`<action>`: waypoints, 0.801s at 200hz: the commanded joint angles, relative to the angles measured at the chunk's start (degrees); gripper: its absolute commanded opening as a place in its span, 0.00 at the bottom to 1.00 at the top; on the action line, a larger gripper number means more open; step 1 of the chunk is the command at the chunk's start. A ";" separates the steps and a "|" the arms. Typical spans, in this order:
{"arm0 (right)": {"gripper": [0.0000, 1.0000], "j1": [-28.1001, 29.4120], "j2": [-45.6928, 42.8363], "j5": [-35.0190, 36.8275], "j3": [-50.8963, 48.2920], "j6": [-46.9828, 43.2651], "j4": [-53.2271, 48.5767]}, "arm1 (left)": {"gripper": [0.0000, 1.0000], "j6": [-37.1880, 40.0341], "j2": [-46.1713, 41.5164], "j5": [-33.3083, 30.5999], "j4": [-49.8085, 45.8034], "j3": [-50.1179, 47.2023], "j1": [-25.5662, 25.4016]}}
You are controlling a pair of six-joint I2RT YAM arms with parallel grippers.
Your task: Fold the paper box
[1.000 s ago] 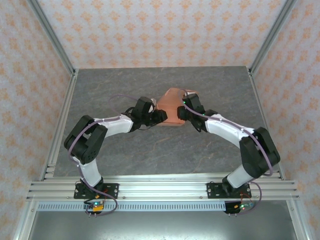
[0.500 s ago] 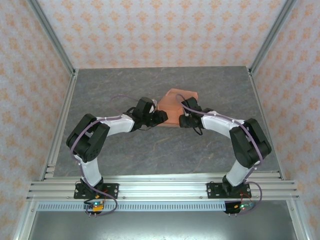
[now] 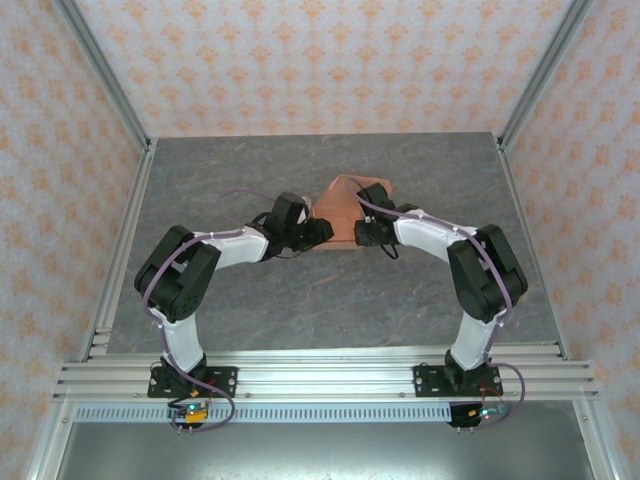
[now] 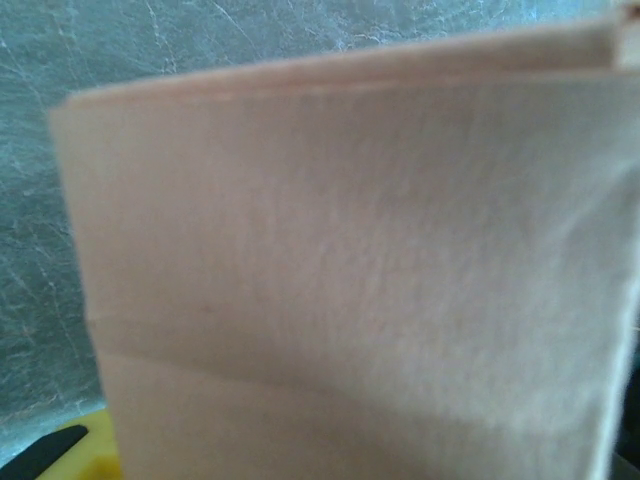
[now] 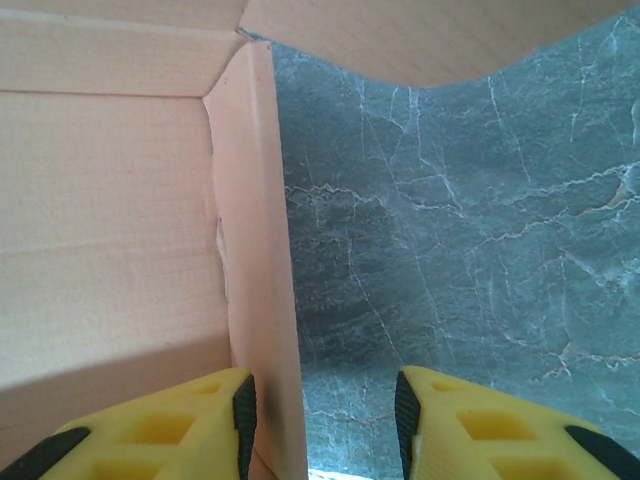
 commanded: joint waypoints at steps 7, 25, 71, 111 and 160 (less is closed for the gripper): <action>0.43 0.12 0.52 -3.10 1.48 1.58 -5.06 | 0.28 1.47 0.81 2.63 -0.51 2.15 -1.02; 0.43 -0.11 -2.07 -4.28 1.68 2.06 -6.20 | 0.28 0.86 1.07 3.08 0.07 1.99 -1.03; 0.44 -1.19 -4.82 -5.61 2.55 1.65 -7.87 | 0.28 1.01 1.69 3.53 -0.02 2.60 -1.03; 0.44 -2.45 -2.61 -6.25 2.71 1.05 -6.86 | 0.28 2.26 1.28 3.47 -0.90 2.43 -1.11; 0.44 -2.47 2.02 -3.81 0.88 -0.01 -4.54 | 0.28 3.66 1.23 4.11 -2.20 3.30 -1.11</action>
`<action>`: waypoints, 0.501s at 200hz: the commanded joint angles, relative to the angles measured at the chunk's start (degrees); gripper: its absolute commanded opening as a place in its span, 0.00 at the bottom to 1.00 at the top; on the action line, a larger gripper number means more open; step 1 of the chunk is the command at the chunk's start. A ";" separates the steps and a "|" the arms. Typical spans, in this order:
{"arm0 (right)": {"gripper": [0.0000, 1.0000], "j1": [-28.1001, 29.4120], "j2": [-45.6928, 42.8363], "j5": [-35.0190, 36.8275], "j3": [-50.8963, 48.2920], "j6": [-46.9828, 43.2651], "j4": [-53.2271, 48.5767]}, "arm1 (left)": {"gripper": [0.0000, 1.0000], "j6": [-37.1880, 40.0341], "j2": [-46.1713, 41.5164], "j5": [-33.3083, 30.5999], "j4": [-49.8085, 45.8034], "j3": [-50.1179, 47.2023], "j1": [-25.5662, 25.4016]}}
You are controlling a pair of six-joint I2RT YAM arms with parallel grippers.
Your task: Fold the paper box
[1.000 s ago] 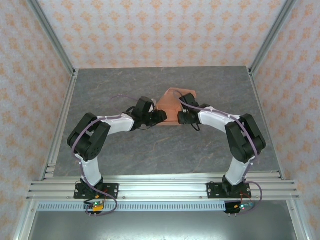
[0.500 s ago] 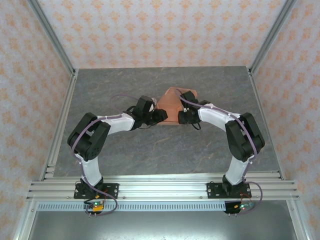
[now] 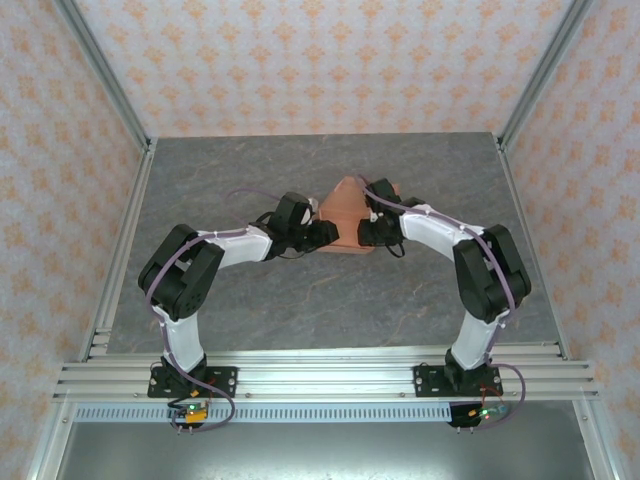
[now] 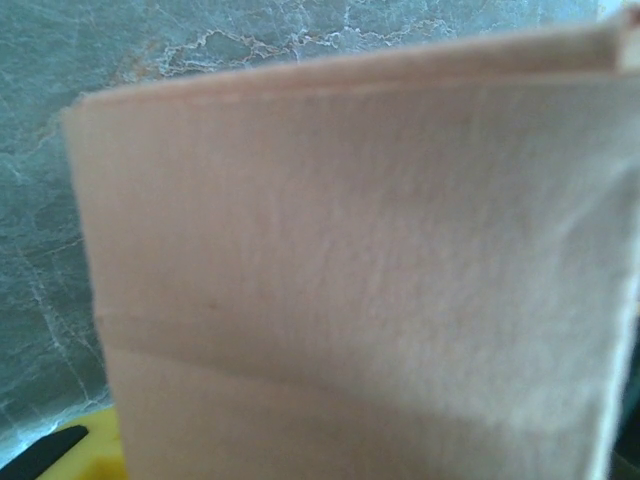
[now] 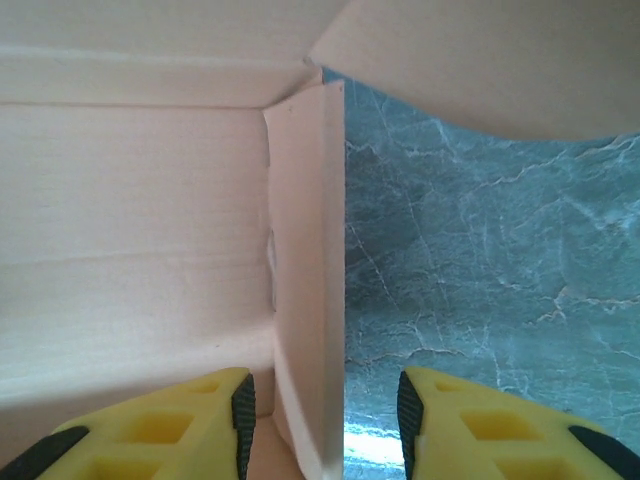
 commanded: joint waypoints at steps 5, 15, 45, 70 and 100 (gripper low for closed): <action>0.44 0.01 3.10 2.37 -0.75 -1.01 1.62 | 0.28 1.89 0.13 1.43 -1.50 1.81 -0.33; 0.44 0.01 4.26 3.29 -0.54 -1.15 1.81 | 0.28 1.73 0.61 2.21 -1.35 2.11 -0.32; 0.37 0.17 5.97 6.58 -0.36 -1.60 3.50 | 0.28 1.98 1.03 2.64 -2.00 2.67 -0.35; 0.29 1.22 7.02 12.39 -1.59 -2.39 4.62 | 0.29 1.80 1.08 3.59 -2.00 3.05 -0.46; 0.25 1.98 7.26 19.12 -3.76 -1.18 6.17 | 0.29 1.14 1.76 3.74 -1.76 3.14 -0.44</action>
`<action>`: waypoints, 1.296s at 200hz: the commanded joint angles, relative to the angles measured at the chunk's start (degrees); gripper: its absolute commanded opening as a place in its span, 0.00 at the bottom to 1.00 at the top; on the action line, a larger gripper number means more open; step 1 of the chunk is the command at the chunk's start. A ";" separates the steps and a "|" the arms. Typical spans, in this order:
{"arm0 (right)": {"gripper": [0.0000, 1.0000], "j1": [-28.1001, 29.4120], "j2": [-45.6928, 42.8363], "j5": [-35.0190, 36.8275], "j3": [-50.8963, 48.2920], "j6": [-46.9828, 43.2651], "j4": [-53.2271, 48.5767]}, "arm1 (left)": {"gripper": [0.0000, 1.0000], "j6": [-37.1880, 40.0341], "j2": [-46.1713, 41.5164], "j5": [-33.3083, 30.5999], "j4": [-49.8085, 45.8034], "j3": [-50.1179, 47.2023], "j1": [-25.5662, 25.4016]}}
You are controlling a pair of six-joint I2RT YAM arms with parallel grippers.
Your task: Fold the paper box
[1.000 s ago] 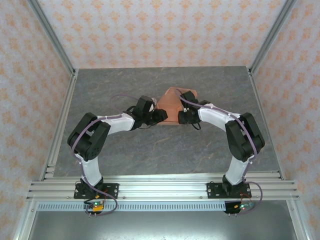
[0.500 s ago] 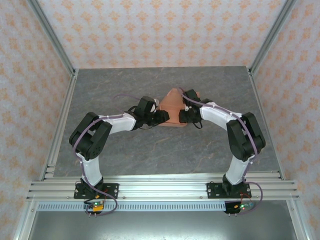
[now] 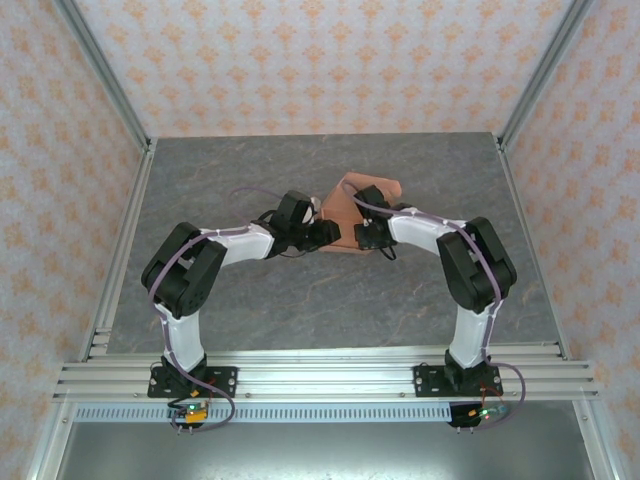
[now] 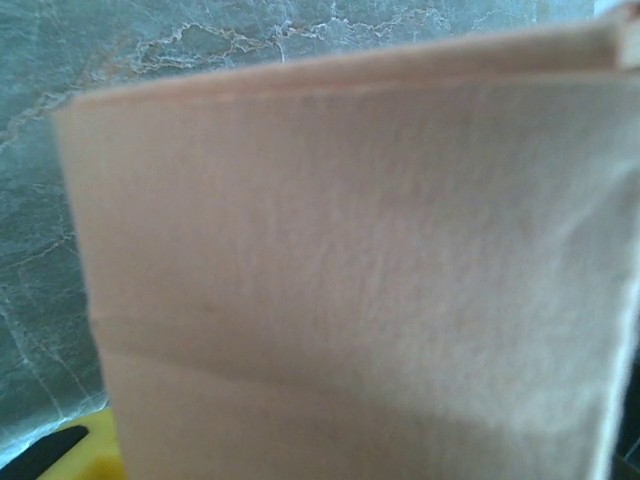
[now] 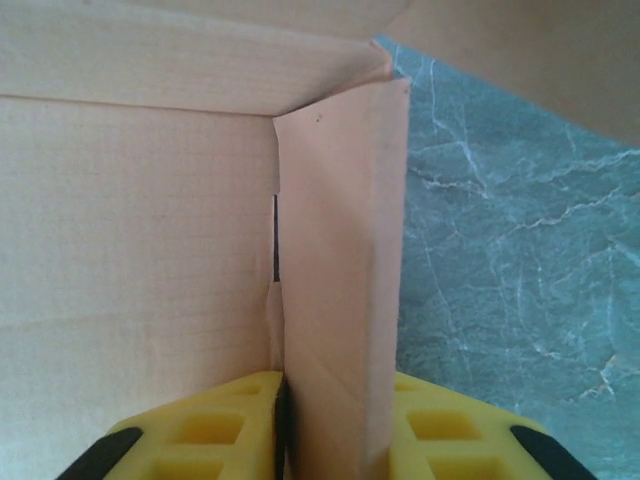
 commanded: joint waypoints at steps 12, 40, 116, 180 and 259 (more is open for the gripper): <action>0.24 -0.21 1.09 13.64 -4.99 0.98 2.79 | 0.30 0.26 0.81 2.99 -0.25 1.52 -0.40; 0.24 -0.12 -1.72 15.80 -6.39 1.49 4.60 | 0.34 -0.08 0.96 2.49 -0.68 1.82 -0.36; 0.43 0.00 -19.03 3.78 -18.72 4.45 20.07 | 0.74 0.08 -3.51 -1.55 -1.11 -2.34 0.18; 0.60 -4.58 -34.54 0.38 -21.84 8.62 17.64 | 0.80 6.52 -13.55 -8.33 -9.55 -4.74 0.31; 0.69 -13.79 -19.81 -15.22 -6.71 -13.34 7.82 | 0.71 22.93 -11.76 -19.90 -23.63 8.03 -0.69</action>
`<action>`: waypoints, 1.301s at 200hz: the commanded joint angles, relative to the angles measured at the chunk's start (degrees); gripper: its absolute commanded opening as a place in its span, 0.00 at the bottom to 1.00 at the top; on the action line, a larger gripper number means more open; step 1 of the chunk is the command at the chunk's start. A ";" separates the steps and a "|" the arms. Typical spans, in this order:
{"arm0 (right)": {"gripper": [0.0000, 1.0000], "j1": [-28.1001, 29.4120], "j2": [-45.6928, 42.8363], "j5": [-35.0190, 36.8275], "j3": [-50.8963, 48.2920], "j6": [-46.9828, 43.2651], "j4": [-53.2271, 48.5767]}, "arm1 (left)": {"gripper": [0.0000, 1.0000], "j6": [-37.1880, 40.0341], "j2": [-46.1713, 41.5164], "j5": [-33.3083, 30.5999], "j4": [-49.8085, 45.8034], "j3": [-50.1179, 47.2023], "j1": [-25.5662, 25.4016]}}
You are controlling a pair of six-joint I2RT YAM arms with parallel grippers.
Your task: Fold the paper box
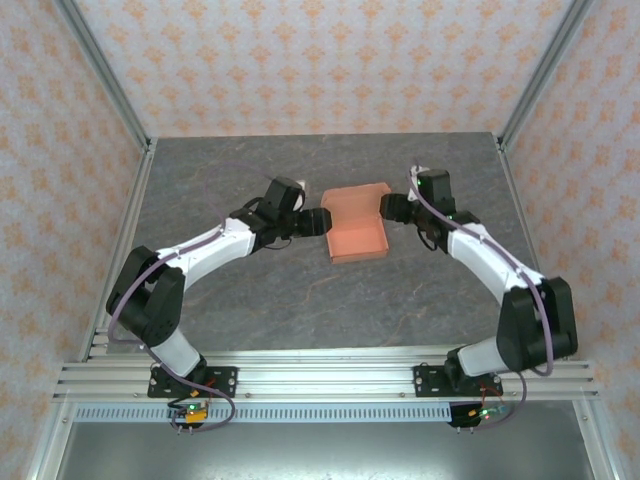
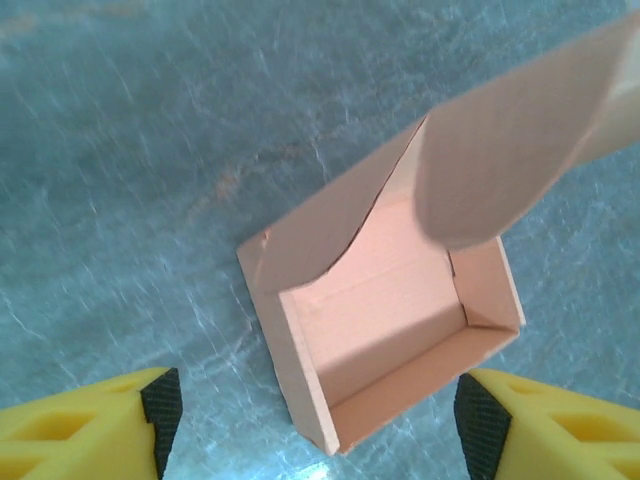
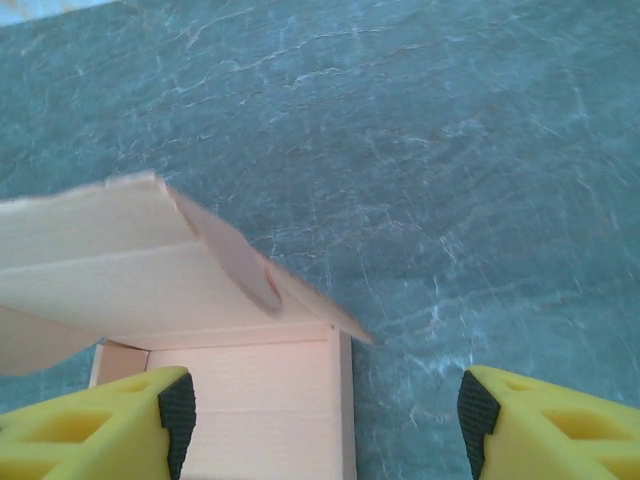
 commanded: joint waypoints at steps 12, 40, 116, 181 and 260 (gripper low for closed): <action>0.69 -0.61 5.81 -2.31 2.62 -9.75 -1.42 | 0.69 6.20 3.14 -4.62 -3.52 4.30 -0.43; 0.68 -0.88 9.95 -0.54 9.17 -11.88 -5.04 | 0.63 7.28 4.87 -6.34 -3.44 6.47 -0.39; 0.51 -0.85 15.46 -7.02 14.94 -13.09 -10.37 | 0.31 8.56 8.15 -5.40 -3.29 10.60 -0.39; 0.32 1.80 9.90 -6.93 8.20 -1.07 -6.48 | 0.21 4.49 9.99 -1.94 -0.91 11.85 -0.39; 0.23 8.87 0.20 5.84 -8.54 12.15 8.35 | 0.18 -0.74 10.20 0.98 5.15 5.65 -1.97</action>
